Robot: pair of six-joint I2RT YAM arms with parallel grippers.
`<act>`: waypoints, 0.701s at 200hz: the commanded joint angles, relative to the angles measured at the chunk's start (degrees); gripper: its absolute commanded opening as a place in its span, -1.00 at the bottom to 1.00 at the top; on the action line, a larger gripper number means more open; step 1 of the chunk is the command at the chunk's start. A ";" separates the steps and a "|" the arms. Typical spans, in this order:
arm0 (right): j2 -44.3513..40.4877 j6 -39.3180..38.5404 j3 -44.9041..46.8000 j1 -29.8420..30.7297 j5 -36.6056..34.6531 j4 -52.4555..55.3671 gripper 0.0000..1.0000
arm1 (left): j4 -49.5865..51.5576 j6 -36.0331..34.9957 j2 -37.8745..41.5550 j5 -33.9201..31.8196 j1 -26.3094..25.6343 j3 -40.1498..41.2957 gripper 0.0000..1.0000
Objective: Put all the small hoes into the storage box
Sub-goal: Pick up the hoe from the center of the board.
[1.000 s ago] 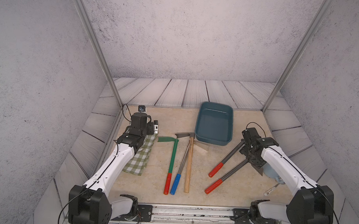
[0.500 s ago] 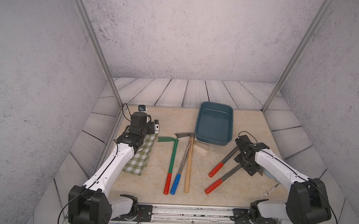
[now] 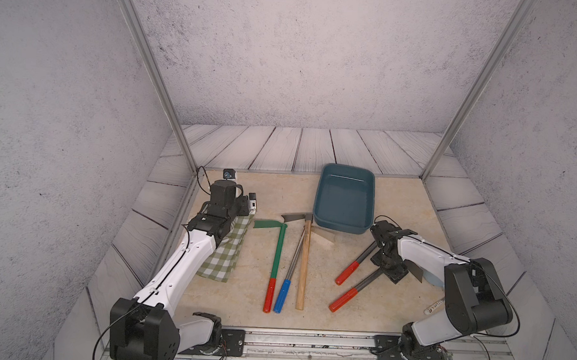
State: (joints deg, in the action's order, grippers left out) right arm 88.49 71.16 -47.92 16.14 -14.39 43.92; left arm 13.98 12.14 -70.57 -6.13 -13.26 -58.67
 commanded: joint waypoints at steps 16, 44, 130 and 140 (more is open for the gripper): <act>2.80 0.61 -0.18 0.31 0.93 -1.37 0.39 | 0.34 0.49 0.16 0.33 0.51 -1.06 0.99; 2.70 0.79 -0.20 0.50 0.45 -1.64 0.33 | 0.18 0.68 0.16 0.57 0.86 -0.92 0.98; 3.16 0.69 -0.57 0.82 0.55 -0.99 -0.04 | 0.01 0.85 -0.01 1.02 1.91 -0.90 0.98; 2.96 1.07 -0.32 0.81 0.30 -0.84 -0.14 | 0.12 0.95 -0.16 1.25 2.03 -0.98 0.98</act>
State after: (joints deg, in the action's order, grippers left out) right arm 90.96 71.48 -48.88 16.71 -13.61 41.36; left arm 13.96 12.51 -70.57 -5.69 -11.94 -58.67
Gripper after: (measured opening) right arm 0.474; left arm 0.992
